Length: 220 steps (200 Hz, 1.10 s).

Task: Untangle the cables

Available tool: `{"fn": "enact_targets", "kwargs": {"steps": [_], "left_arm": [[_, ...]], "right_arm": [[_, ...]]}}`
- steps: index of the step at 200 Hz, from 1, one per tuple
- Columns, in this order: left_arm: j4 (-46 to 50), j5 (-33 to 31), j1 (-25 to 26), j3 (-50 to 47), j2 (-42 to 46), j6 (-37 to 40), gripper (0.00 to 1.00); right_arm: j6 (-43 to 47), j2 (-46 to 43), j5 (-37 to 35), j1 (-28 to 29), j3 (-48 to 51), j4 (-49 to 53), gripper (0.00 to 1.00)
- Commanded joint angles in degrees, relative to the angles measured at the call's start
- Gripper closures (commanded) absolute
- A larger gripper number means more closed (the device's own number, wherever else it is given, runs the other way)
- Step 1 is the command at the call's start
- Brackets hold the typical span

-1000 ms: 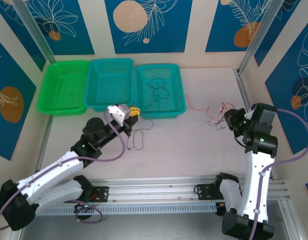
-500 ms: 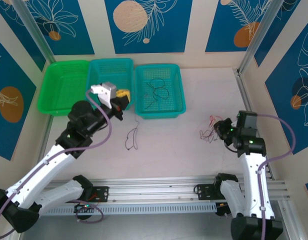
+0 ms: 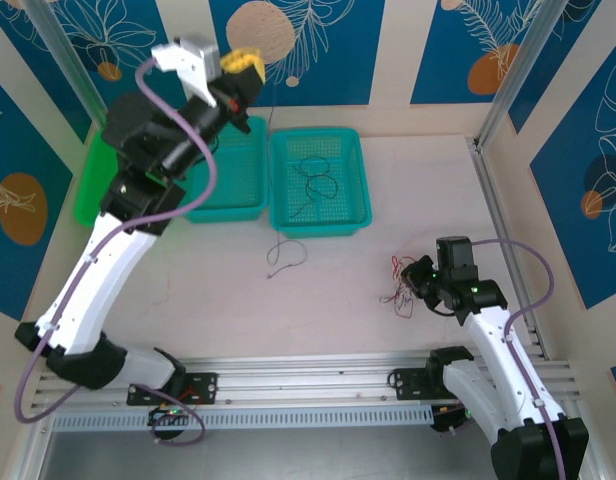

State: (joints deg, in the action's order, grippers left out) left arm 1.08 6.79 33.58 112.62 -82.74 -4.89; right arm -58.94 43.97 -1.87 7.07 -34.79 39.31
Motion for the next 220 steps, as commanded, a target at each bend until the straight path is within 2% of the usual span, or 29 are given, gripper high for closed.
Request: {"fn": "enact_targets", "kwargs": {"steps": [1,17,33,39,55,84,110,127,160,182,200,205,214,220], "left_arm": [[3.86,2.11,-2.27,15.68,-8.53,3.84,1.00],[8.52,2.85,-3.70,31.24,-18.03,4.53,1.00],[14.51,3.56,-4.73,53.99,-30.63,4.00,1.00],[13.52,3.72,-4.97,57.14,-32.74,3.64,1.00],[8.68,3.42,-5.95,56.69,-33.91,2.32,1.00],[11.23,2.92,-7.04,57.53,-37.74,2.42,1.00],[7.96,2.25,-8.19,49.80,-39.05,3.96,1.00],[7.09,0.85,-9.55,45.53,-40.03,2.08,1.00],[12.82,-2.53,-9.76,40.40,-44.43,3.09,1.00],[23.18,-8.56,-9.85,42.89,-50.36,2.92,1.00],[28.89,-8.73,-10.03,41.60,-52.90,1.79,1.00],[30.33,-7.65,-10.08,41.86,-53.66,1.62,0.91],[32.44,-5.89,-10.03,42.07,-54.59,1.17,0.68],[33.42,-4.77,-10.03,42.14,-54.86,0.81,0.58]], "right_arm": [[-0.87,0.55,-1.17,0.56,0.51,-1.66,1.00],[-1.49,0.83,-1.02,0.91,1.17,-2.58,1.00],[-2.08,1.36,-0.60,1.39,1.81,-3.59,1.00],[-2.10,1.54,-0.55,1.66,1.97,-3.78,1.00],[-1.81,2.43,-0.72,2.05,1.93,-3.83,1.00],[-0.32,3.01,-1.61,2.09,1.19,-2.75,1.00],[-0.28,3.80,-2.01,2.11,0.48,-3.17,1.00],[-0.42,5.03,-1.31,2.12,-0.09,-3.81,1.00],[-1.36,6.44,-0.70,2.59,0.00,-5.55,1.00],[-1.22,6.68,-0.77,2.97,-0.27,-5.13,1.00],[-1.19,6.33,-1.04,3.17,-0.46,-4.55,1.00],[-1.18,6.31,-1.16,3.21,-0.46,-4.37,1.00],[-1.23,6.03,-1.30,3.30,-0.55,-4.16,1.00],[-1.33,5.97,-1.38,3.39,-0.55,-4.15,1.00]]}}
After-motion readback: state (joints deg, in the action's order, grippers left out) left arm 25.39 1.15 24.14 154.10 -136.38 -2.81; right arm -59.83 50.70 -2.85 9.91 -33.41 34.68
